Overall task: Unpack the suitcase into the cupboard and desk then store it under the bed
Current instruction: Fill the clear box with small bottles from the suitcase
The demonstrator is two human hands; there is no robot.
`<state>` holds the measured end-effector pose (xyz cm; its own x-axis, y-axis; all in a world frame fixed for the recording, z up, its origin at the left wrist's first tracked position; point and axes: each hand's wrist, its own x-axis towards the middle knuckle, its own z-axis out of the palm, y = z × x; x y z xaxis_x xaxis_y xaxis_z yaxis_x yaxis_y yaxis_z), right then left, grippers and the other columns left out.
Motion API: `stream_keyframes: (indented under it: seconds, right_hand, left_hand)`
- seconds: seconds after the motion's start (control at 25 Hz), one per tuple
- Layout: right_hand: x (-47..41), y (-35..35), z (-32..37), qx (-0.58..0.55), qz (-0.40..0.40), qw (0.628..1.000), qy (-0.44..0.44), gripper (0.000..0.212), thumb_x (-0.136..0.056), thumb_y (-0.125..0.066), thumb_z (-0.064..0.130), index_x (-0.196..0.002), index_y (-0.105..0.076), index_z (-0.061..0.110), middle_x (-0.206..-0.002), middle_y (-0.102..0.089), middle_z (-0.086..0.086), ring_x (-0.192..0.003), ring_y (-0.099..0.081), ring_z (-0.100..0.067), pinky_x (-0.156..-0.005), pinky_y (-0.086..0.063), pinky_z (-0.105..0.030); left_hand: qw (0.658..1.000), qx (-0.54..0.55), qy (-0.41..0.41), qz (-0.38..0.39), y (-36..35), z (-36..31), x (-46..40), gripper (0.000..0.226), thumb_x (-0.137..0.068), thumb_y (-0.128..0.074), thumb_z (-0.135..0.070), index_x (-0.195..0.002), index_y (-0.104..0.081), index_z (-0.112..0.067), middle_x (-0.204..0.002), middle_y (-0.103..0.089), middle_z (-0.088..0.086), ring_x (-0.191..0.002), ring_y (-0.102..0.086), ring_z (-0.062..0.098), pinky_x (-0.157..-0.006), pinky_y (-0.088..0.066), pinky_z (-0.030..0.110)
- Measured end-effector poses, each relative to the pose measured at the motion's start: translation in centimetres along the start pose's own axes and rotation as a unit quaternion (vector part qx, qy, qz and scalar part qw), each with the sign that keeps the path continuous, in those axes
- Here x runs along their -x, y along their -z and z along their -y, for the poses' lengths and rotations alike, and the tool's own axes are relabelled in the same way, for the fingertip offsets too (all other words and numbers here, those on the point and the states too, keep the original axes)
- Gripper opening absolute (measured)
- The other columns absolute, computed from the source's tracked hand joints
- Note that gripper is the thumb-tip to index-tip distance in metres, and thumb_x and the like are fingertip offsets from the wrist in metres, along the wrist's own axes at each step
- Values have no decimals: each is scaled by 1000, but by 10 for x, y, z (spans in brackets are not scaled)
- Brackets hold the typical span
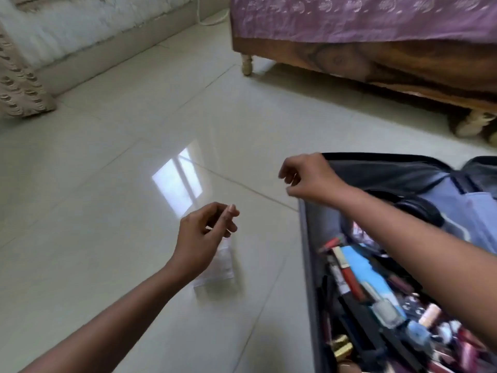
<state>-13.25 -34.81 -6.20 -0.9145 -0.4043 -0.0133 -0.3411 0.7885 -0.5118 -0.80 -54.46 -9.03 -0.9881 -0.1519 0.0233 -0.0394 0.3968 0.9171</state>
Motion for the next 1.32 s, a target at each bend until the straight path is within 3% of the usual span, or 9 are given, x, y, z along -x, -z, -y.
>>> stream_keyframes:
  seconds: [0.16,0.28,0.48,0.64,0.88,1.04,1.12,1.2,1.32]
  right_hand:
    - [19,52,-117,43,-50,963,-262,12,-74,-63,10,-79,-73,8,-86,-73,-14,-90,-67,-27,-76,-49,-25]
    - [41,35,-164,62,58,939,-333,19,-75,-65,15,-87,-74,3,-91,-73,-18,-91,-69,-29,-80,-55,-31]
    - [41,-19,-176,47,77,916,-391,62,-80,-68,37,-128,-48,3,-132,-53,-19,-121,-52,-32,-92,-46,-33]
    - [33,-35,-184,1,96,909,-405,71,-85,-64,18,-140,-22,5,-139,-40,-22,-127,-43,-36,-97,-42,-39]
    - [46,-28,-207,-24,112,927,-357,41,-85,-55,13,-124,-50,5,-125,-58,-17,-114,-56,-32,-88,-47,-33]
    - [41,-3,-202,-152,-17,933,-325,11,-71,-67,15,-80,-71,11,-79,-70,-10,-68,-64,-26,-61,-52,-31]
    - [40,10,-194,-182,18,939,-292,6,-67,-72,10,-72,-68,8,-57,-60,-10,-42,-50,-21,-42,-44,-26]
    - [42,17,-183,-120,128,954,-245,9,-65,-72,7,-73,-68,6,-55,-57,-10,-39,-46,-19,-39,-39,-21]
    - [45,1,-165,7,171,971,-167,11,-65,-68,9,-76,-69,11,-80,-70,-10,-67,-63,-21,-56,-50,-28]
  left_hand:
    - [964,-118,-143,191,-69,-57,-36,16,-89,-61,-24,-84,-67,-10,-69,-68,0,-65,-62,16,-61,-48,23]
    - [916,-253,-211,229,-127,-62,-67,17,-86,-57,-16,-92,-68,-5,-87,-72,9,-82,-65,27,-69,-40,23]
    - [881,-366,-149,259,-211,-28,-97,32,-81,-47,5,-106,-65,-5,-105,-67,10,-103,-59,27,-82,-43,28]
    - [891,-389,-78,220,-243,-5,-121,29,-84,-49,-3,-112,-58,0,-111,-61,18,-107,-56,34,-87,-44,35]
    - [892,-377,-115,221,-283,6,-137,48,-91,-38,0,-137,-36,-9,-122,-54,18,-114,-50,36,-93,-39,37]
    - [827,-475,-161,253,-275,6,-137,60,-88,-46,-1,-143,-29,-16,-124,-48,13,-116,-46,32,-95,-40,36]
    - [807,-517,-144,246,-267,-5,-131,50,-92,-44,-6,-140,-31,-10,-125,-43,15,-116,-42,33,-96,-37,37]
    - [852,-467,-89,220,-250,-21,-124,37,-96,-40,-13,-132,-40,-4,-126,-44,19,-116,-43,36,-97,-32,37]
    - [950,-253,16,184,-201,-45,-93,31,-96,-45,-27,-116,-57,-5,-112,-60,18,-103,-57,33,-88,-43,39]
